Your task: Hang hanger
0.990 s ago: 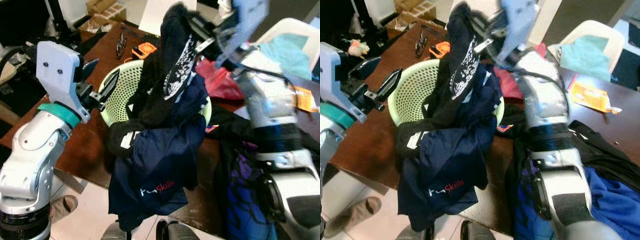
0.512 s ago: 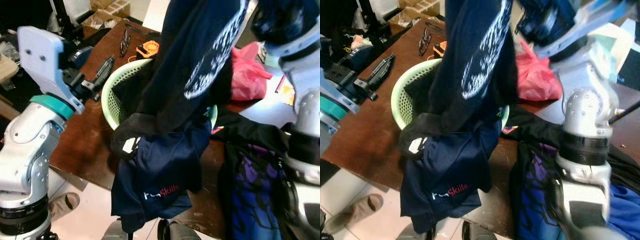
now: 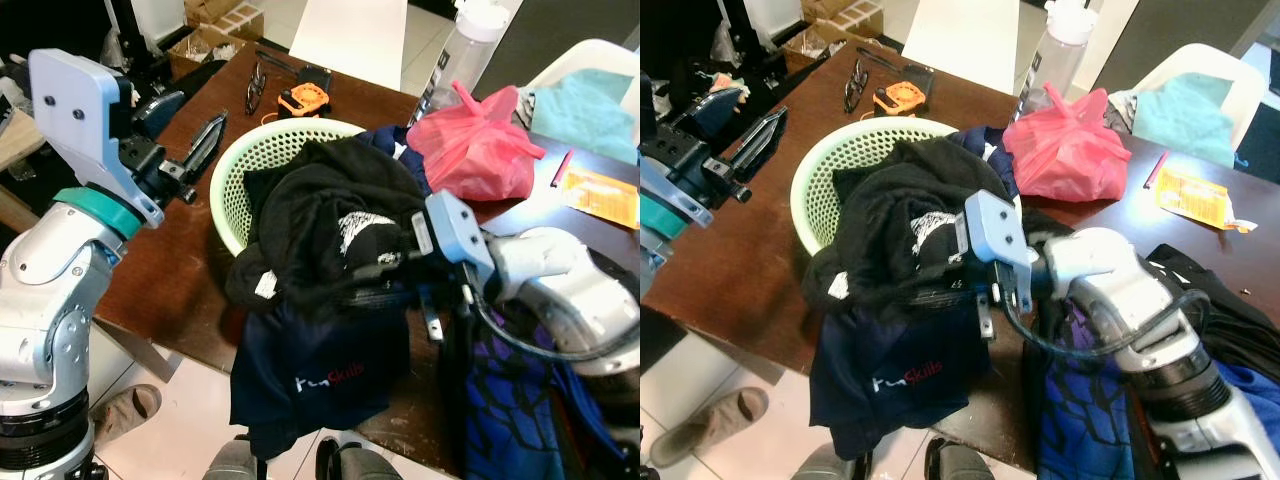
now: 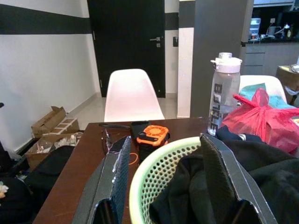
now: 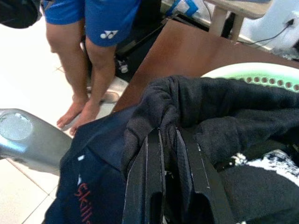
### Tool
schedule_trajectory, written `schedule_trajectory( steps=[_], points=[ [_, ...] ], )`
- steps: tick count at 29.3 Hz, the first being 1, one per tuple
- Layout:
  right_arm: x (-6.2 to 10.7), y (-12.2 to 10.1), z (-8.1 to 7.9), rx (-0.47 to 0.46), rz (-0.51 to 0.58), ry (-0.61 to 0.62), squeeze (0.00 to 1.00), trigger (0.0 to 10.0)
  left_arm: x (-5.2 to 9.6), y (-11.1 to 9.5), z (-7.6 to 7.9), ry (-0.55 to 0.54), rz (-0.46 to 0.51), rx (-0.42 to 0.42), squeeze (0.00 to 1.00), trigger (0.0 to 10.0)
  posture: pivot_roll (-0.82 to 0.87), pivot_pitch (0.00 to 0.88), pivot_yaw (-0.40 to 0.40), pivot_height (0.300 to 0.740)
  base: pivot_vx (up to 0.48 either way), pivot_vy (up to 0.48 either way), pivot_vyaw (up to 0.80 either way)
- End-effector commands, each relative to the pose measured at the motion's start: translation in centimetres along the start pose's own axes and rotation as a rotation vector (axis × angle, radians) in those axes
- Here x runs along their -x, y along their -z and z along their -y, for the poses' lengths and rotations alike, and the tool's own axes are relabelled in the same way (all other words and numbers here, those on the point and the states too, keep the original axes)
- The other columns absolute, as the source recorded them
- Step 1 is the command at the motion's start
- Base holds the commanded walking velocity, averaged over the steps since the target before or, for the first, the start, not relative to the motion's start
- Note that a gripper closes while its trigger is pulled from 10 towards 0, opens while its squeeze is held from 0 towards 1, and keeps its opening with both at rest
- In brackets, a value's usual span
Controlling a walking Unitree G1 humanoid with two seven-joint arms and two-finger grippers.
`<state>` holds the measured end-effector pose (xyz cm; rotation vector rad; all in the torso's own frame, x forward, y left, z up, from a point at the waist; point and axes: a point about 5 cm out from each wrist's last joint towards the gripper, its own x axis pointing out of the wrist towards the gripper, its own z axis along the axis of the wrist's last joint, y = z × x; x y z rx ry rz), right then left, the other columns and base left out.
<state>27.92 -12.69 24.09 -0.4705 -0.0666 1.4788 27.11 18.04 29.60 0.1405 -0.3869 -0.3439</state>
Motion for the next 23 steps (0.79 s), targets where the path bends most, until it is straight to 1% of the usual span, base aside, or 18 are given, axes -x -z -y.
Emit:
schedule_trajectory(
  steps=[1,3,4,6,8,9,10,11,12,13,14,16,17,18,19,21,22,23],
  points=[
    [0.4,-0.1,0.3,-0.020,0.016,0.039,0.08,10.0,0.2,0.2,0.5,0.014,-0.009,0.003,0.00,10.0,0.06,0.069,-0.032,0.740,0.000,0.000,0.00],
    [0.4,-0.3,0.4,-0.040,0.041,0.057,0.08,10.0,0.2,0.2,0.5,0.015,-0.011,0.004,0.00,10.0,0.06,0.069,-0.032,0.740,0.000,0.000,0.00],
    [0.6,-0.6,0.1,-0.067,0.073,0.039,1.00,10.0,0.2,0.3,0.5,0.016,-0.014,0.005,0.00,10.0,0.06,0.068,-0.032,0.740,0.000,0.000,0.00],
    [1.1,-2.0,-0.2,-0.106,0.181,0.006,1.00,10.0,0.1,0.3,0.6,0.017,-0.015,0.006,0.00,10.0,0.06,0.068,-0.031,0.740,0.000,0.000,0.00],
    [1.4,-2.8,-0.1,-0.124,0.249,-0.001,1.00,10.0,0.1,0.4,0.6,0.018,-0.015,0.008,0.00,10.0,0.05,0.068,-0.032,0.740,0.000,0.000,0.00],
    [1.4,-2.8,-0.1,-0.124,0.249,-0.001,1.00,10.0,0.1,0.4,0.6,0.018,-0.015,0.008,0.00,10.0,0.05,0.068,-0.032,0.740,0.000,0.000,0.00],
    [2.0,-4.0,0.5,-0.136,0.356,0.032,1.00,10.0,0.1,0.4,0.6,0.019,-0.015,0.009,0.00,10.0,0.05,0.066,-0.035,0.740,0.000,0.000,0.00],
    [2.0,-4.0,0.5,-0.136,0.356,0.032,1.00,10.0,0.1,0.4,0.6,0.019,-0.015,0.009,0.00,10.0,0.05,0.066,-0.035,0.740,0.000,0.000,0.00],
    [2.7,-4.9,1.3,-0.150,0.453,0.067,0.96,10.0,0.1,0.4,0.7,0.019,-0.015,0.012,0.00,10.0,0.05,0.065,-0.037,0.740,0.000,0.000,0.00],
    [2.7,-4.9,1.3,-0.150,0.453,0.067,0.96,10.0,0.1,0.4,0.7,0.019,-0.015,0.012,0.00,10.0,0.05,0.065,-0.037,0.740,0.000,0.000,0.00],
    [3.0,-5.4,2.2,-0.163,0.520,0.128,0.00,10.0,0.1,0.5,0.7,0.018,-0.014,0.014,0.00,10.0,0.05,0.066,-0.041,0.740,0.000,0.000,0.00],
    [3.2,-5.6,2.8,-0.172,0.552,0.171,0.00,10.0,0.1,0.5,0.7,0.016,-0.014,0.016,0.00,10.0,0.05,0.065,-0.043,0.740,0.000,0.000,0.00],
    [2.1,-4.5,3.6,-0.166,0.457,0.276,0.00,10.0,0.2,0.5,0.6,0.008,-0.014,0.018,0.00,10.0,0.05,0.067,-0.046,0.740,0.000,0.000,0.00],
    [2.1,-4.5,3.6,-0.166,0.457,0.276,0.00,10.0,0.2,0.5,0.6,0.008,-0.014,0.018,0.00,10.0,0.05,0.067,-0.046,0.740,0.000,0.000,0.00],
    [0.6,-3.1,4.0,-0.157,0.336,0.353,0.00,10.0,0.2,0.6,0.4,-0.014,-0.013,0.018,0.00,10.0,0.06,0.067,-0.048,0.740,0.000,0.000,0.00],
    [0.6,-3.1,4.0,-0.157,0.336,0.353,0.00,10.0,0.2,0.6,0.4,-0.014,-0.013,0.018,0.00,10.0,0.06,0.067,-0.048,0.740,0.000,0.000,0.00],
    [-0.4,-2.2,4.0,-0.142,0.252,0.394,0.00,10.0,0.2,0.6,0.3,-0.029,-0.012,0.017,0.00,10.0,0.06,0.067,-0.048,0.740,0.000,0.000,0.00],
    [-1.8,-1.3,3.0,-0.129,0.186,0.355,0.00,10.0,0.1,0.7,-0.4,-0.082,-0.016,0.011,0.00,10.0,0.06,0.071,-0.050,0.740,0.000,0.000,0.00]
  ],
)
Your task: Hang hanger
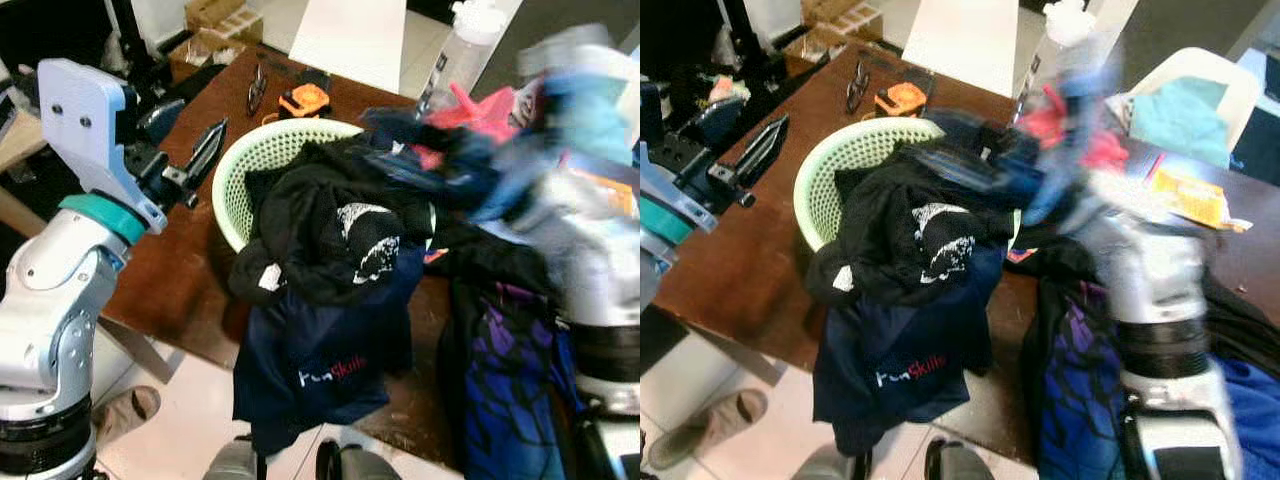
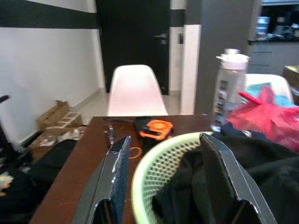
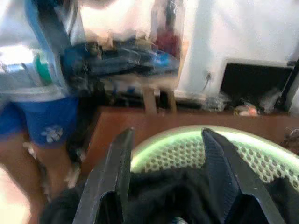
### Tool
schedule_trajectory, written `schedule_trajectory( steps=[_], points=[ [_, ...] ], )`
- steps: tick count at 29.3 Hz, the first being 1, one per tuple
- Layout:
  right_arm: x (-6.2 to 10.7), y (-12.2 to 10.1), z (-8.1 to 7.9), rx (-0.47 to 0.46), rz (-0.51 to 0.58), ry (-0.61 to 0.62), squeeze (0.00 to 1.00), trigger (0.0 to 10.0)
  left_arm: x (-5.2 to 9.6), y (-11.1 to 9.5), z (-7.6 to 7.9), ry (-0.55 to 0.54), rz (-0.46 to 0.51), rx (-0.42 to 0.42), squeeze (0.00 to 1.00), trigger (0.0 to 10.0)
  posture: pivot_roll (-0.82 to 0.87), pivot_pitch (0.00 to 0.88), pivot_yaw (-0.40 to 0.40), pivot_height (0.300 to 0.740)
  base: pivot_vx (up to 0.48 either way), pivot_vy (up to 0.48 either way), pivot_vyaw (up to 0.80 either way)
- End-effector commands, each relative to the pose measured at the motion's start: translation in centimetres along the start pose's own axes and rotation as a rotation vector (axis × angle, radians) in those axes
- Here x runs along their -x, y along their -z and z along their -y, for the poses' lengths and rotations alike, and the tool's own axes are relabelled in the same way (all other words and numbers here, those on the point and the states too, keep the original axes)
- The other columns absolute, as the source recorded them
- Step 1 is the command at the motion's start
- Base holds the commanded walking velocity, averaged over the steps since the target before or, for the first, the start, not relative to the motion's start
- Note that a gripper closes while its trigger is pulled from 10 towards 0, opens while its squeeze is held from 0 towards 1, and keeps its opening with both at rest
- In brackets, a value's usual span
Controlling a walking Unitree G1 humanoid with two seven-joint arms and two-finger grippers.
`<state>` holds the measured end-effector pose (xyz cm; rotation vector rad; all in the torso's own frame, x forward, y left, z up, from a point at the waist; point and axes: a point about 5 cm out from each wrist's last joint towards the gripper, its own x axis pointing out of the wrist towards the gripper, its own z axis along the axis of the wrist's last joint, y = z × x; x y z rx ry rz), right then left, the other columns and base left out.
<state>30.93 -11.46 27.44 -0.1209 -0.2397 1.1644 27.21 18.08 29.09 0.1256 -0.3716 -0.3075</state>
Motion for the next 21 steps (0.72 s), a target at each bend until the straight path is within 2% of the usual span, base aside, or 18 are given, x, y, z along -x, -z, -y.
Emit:
schedule_trajectory(
  steps=[1,4,5,7,11,14,16,18,21],
  points=[
    [-0.3,1.4,-1.1,0.038,-0.080,-0.013,0.00,10.0,0.0,0.2,-0.4,-0.045,0.000,0.001,0.00,10.0,0.06,0.071,-0.050,0.740,0.000,0.000,0.00],
    [-0.4,3.7,-4.3,0.069,-0.181,-0.149,0.00,10.0,-0.3,0.3,-2.7,-0.215,-0.003,-0.004,0.00,10.0,0.06,0.075,-0.049,0.740,0.000,0.000,0.00],
    [-0.4,3.9,-4.4,0.072,-0.188,-0.156,0.00,10.0,-0.4,0.2,-2.9,-0.230,-0.003,-0.004,0.00,10.0,0.06,0.075,-0.049,0.740,0.000,0.000,0.00],
    [-0.4,3.9,-4.4,0.072,-0.188,-0.156,0.00,10.0,-0.4,0.2,-2.9,-0.230,-0.003,-0.004,0.00,10.0,0.06,0.075,-0.049,0.740,0.000,0.000,0.00],
    [0.4,4.4,-3.9,0.126,-0.280,-0.150,0.00,10.0,-0.3,0.2,-3.1,-0.238,-0.003,-0.002,0.00,10.0,0.06,0.079,-0.048,0.740,0.000,0.000,0.00],
    [0.6,4.6,-3.8,0.139,-0.303,-0.152,0.00,10.0,-0.3,0.2,-3.1,-0.237,-0.004,-0.002,0.00,10.0,0.06,0.079,-0.048,0.740,0.000,0.000,0.00],
    [1.0,4.6,-3.4,0.156,-0.322,-0.142,0.00,10.0,-0.3,0.2,-3.1,-0.237,-0.004,-0.003,0.00,10.0,0.06,0.080,-0.049,0.740,0.000,0.000,0.00],
    [1.4,4.4,-2.3,0.195,-0.342,-0.098,0.00,10.0,-0.2,0.3,-3.1,-0.238,-0.005,-0.002,0.00,10.0,0.06,0.082,-0.050,0.740,0.000,0.000,0.00],
    [1.4,4.4,-2.3,0.195,-0.342,-0.098,0.00,10.0,-0.2,0.3,-3.1,-0.238,-0.005,-0.002,0.00,10.0,0.06,0.082,-0.050,0.740,0.000,0.000,0.00]
  ],
)
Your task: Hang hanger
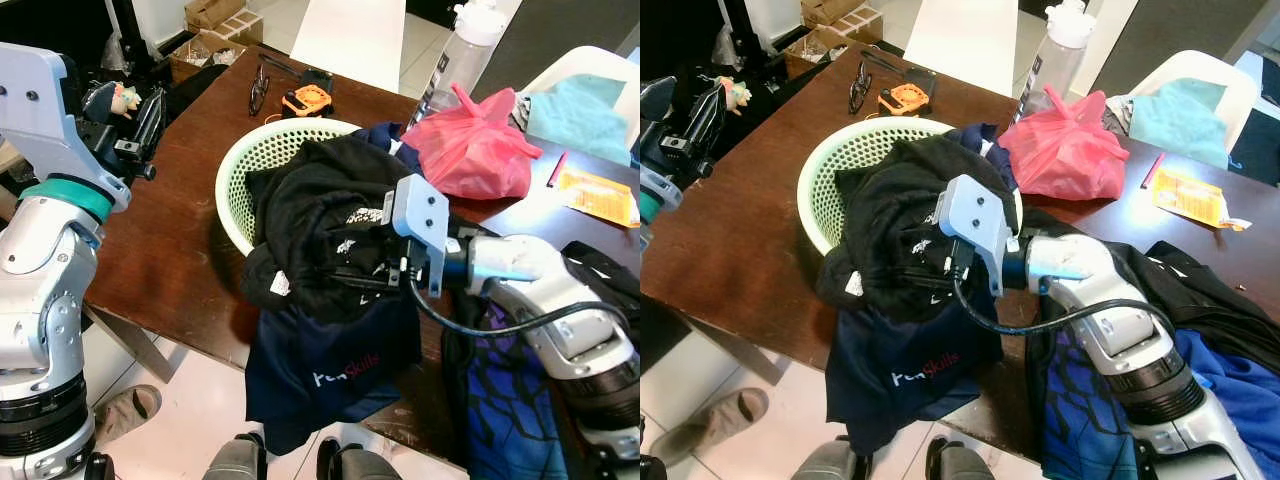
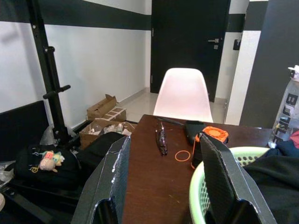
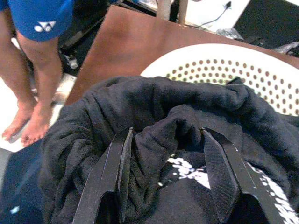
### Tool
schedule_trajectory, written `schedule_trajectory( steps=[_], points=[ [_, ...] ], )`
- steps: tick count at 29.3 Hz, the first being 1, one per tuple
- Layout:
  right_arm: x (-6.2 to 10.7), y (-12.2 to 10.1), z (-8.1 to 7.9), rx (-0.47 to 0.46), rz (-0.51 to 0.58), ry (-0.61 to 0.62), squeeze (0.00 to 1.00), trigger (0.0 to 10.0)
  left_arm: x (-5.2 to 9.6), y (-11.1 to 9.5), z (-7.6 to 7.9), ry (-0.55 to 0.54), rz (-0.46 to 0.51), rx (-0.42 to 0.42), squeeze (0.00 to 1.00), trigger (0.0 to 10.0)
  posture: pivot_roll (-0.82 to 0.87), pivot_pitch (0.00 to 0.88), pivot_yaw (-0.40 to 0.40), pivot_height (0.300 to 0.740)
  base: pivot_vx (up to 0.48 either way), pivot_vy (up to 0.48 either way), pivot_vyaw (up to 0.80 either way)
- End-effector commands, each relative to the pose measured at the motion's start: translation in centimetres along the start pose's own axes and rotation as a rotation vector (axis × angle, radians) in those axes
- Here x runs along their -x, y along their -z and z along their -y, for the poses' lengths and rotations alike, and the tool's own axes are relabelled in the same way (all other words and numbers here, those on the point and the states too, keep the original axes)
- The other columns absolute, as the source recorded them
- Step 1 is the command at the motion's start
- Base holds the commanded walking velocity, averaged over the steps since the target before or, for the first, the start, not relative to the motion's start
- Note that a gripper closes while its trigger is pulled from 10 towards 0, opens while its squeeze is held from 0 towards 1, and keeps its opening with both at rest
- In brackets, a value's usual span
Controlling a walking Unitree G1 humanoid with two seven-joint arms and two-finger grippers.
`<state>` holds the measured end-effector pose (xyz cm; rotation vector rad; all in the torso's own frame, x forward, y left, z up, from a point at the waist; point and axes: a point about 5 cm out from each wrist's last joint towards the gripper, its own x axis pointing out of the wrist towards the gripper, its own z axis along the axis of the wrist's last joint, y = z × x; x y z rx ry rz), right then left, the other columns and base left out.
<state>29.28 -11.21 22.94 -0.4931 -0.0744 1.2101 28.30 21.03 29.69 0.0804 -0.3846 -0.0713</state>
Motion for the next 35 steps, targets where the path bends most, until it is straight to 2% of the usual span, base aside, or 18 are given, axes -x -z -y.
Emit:
schedule_trajectory(
  steps=[1,5,6,12,20,25,26,27,28,29,31,32,33,34,35],
  points=[
    [0.6,0.5,0.7,0.011,-0.042,0.039,0.00,10.0,0.1,0.2,0.1,-0.001,-0.007,-0.001,0.00,10.0,0.06,0.082,-0.051,0.740,0.000,0.000,0.00],
    [1.0,0.2,1.2,0.072,-0.078,0.060,0.00,10.0,0.0,0.2,0.2,-0.002,-0.005,0.001,0.00,10.0,0.05,0.083,-0.049,0.740,0.000,0.000,0.00],
    [0.7,0.1,0.6,0.104,-0.090,0.032,0.00,0.0,-0.1,0.1,0.3,-0.002,-0.004,0.003,0.00,10.0,0.06,0.084,-0.048,0.740,0.000,0.000,0.00],
    [-0.1,0.3,-0.4,0.115,-0.094,-0.007,0.00,0.0,-0.1,0.1,0.3,-0.002,-0.004,0.004,0.00,10.0,0.06,0.086,-0.048,0.740,0.000,0.000,0.00],
    [-0.5,0.4,-0.3,0.126,-0.099,0.006,0.00,0.0,0.0,0.1,0.3,-0.004,-0.004,0.004,0.00,10.0,0.06,0.086,-0.050,0.740,0.000,0.000,0.00],
    [-0.7,0.2,1.0,0.111,-0.072,0.120,0.00,0.0,0.0,0.2,0.3,-0.010,-0.005,0.009,0.00,10.0,0.05,0.086,-0.054,0.740,0.000,0.000,0.00],
    [-0.8,-0.3,1.8,0.082,-0.019,0.187,0.00,0.0,0.0,0.2,0.3,-0.012,-0.005,0.010,0.00,10.0,0.05,0.087,-0.053,0.740,0.000,0.000,0.00],
    [-0.7,-1.4,3.2,0.020,0.081,0.299,0.00,0.0,0.0,0.2,0.4,-0.013,-0.006,0.012,0.00,10.0,0.05,0.087,-0.053,0.740,0.000,0.000,0.00],
    [-0.3,-3.0,4.8,-0.027,0.215,0.440,0.00,10.0,-0.1,0.3,0.6,-0.012,-0.009,0.019,0.00,10.0,0.05,0.086,-0.052,0.740,0.000,0.000,0.00],
    [-0.3,-3.0,4.8,-0.027,0.215,0.440,0.00,10.0,-0.1,0.3,0.6,-0.012,-0.009,0.019,0.00,10.0,0.05,0.086,-0.052,0.740,0.000,0.000,0.00],
    [1.1,-5.9,7.3,-0.146,0.472,0.654,0.00,10.0,-0.2,0.6,1.3,0.000,-0.015,0.039,0.00,10.0,0.05,0.084,-0.050,0.740,0.000,0.000,0.00],
    [1.1,-5.9,7.3,-0.146,0.472,0.654,0.00,10.0,-0.2,0.6,1.3,0.000,-0.015,0.039,0.00,10.0,0.05,0.084,-0.050,0.740,0.000,0.000,0.00],
    [2.4,-7.4,8.3,-0.200,0.622,0.751,0.00,10.0,-0.2,0.8,1.9,0.016,-0.019,0.050,0.00,10.0,0.05,0.082,-0.048,0.740,0.000,0.000,0.00],
    [2.4,-7.4,8.3,-0.200,0.622,0.751,0.00,10.0,-0.2,0.8,1.9,0.016,-0.019,0.050,0.00,10.0,0.05,0.082,-0.048,0.740,0.000,0.000,0.00],
    [3.6,-8.7,9.2,-0.208,0.730,0.845,0.00,10.0,-0.3,1.0,2.8,0.035,-0.024,0.066,0.00,10.0,0.05,0.080,-0.047,0.740,0.000,0.000,0.00]
  ],
)
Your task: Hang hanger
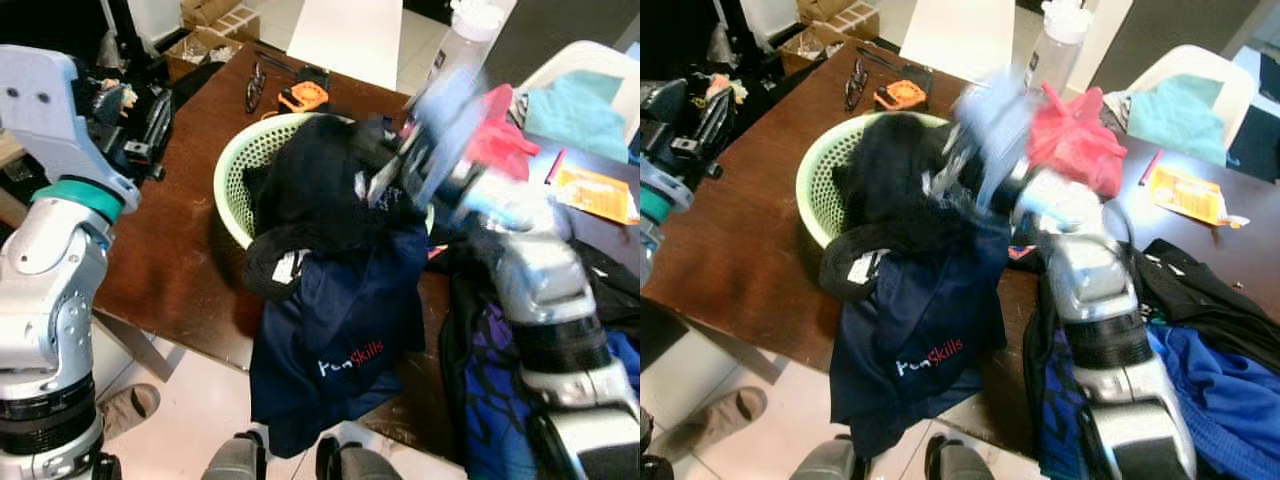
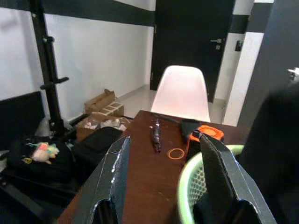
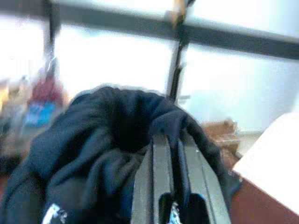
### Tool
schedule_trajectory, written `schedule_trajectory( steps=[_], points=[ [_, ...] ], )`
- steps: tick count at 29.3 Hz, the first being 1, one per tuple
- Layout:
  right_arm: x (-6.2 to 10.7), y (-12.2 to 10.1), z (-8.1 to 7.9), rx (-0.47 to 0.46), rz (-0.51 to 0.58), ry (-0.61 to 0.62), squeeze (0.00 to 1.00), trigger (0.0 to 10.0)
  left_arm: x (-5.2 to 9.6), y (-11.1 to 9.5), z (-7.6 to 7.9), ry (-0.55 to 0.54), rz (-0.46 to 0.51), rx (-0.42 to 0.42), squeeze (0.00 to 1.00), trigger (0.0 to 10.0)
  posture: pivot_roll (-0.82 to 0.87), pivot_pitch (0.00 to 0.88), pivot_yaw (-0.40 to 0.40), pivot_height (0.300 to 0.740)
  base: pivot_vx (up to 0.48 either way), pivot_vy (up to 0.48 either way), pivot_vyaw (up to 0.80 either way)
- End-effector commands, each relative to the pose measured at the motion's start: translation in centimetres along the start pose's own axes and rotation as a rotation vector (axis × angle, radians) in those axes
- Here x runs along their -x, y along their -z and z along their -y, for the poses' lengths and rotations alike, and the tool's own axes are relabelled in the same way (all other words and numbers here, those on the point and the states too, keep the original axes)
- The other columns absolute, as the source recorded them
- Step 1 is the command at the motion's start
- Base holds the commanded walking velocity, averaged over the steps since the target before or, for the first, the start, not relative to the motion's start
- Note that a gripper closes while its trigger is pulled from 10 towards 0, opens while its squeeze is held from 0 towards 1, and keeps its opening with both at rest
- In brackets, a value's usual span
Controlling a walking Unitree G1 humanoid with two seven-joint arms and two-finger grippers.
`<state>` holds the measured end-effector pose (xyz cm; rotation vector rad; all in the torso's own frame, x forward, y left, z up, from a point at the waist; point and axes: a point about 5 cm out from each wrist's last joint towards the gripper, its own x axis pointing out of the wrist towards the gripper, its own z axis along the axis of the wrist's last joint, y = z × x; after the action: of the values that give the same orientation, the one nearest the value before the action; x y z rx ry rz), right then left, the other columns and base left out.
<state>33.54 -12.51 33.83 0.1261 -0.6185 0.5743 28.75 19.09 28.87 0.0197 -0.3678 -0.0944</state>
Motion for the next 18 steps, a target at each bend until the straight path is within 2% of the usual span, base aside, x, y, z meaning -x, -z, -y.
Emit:
schedule_trajectory(
  steps=[1,3,5,8,11,12,13,14,15,16,18],
  points=[
    [-0.1,-3.1,1.9,-0.033,0.195,0.150,0.00,10.0,-0.1,0.5,1.6,0.045,-0.013,0.009,0.00,10.0,0.05,0.078,-0.044,0.740,0.000,0.000,0.00],
    [-0.1,-3.1,1.9,-0.033,0.195,0.150,0.00,10.0,-0.1,0.5,1.6,0.045,-0.013,0.009,0.00,10.0,0.05,0.078,-0.044,0.740,0.000,0.000,0.00],
    [-0.1,-6.5,2.7,0.000,0.379,0.248,0.00,10.0,-0.2,0.7,2.9,0.079,-0.015,0.030,0.00,10.0,0.06,0.072,-0.041,0.740,0.000,0.000,0.00],
    [0.4,-10.2,3.5,0.061,0.546,0.316,0.00,10.0,-0.4,0.7,3.6,0.095,-0.015,0.039,0.00,10.0,0.06,0.068,-0.039,0.740,0.000,0.000,0.00],
    [0.6,-11.4,3.8,0.083,0.589,0.338,0.00,10.0,-0.4,0.8,3.6,0.096,-0.015,0.041,0.00,10.0,0.05,0.063,-0.036,0.740,0.000,0.000,0.00],
    [1.1,-13.6,4.2,0.149,0.656,0.361,0.00,10.0,-0.4,0.8,3.6,0.097,-0.015,0.041,0.00,10.0,0.05,0.060,-0.033,0.740,0.000,0.000,0.00],
    [1.1,-13.6,4.2,0.149,0.656,0.361,0.00,10.0,-0.4,0.8,3.6,0.097,-0.015,0.041,0.00,10.0,0.05,0.060,-0.033,0.740,0.000,0.000,0.00],
    [1.4,-14.9,4.4,0.195,0.700,0.375,0.00,10.0,-0.5,0.8,3.6,0.098,-0.015,0.041,0.00,10.0,0.05,0.060,-0.033,0.740,0.000,0.000,0.00],
    [1.4,-14.9,4.4,0.195,0.700,0.375,0.00,10.0,-0.5,0.8,3.6,0.098,-0.015,0.041,0.00,10.0,0.05,0.060,-0.033,0.740,0.000,0.000,0.00],
    [1.9,-17.1,4.2,0.261,0.774,0.371,0.00,10.0,-0.5,0.8,3.6,0.099,-0.015,0.040,0.00,10.0,0.05,0.053,-0.028,0.740,0.000,0.000,0.00],
    [1.9,-17.1,4.2,0.261,0.774,0.371,0.00,10.0,-0.5,0.8,3.6,0.099,-0.015,0.040,0.00,10.0,0.05,0.053,-0.028,0.740,0.000,0.000,0.00]
  ],
)
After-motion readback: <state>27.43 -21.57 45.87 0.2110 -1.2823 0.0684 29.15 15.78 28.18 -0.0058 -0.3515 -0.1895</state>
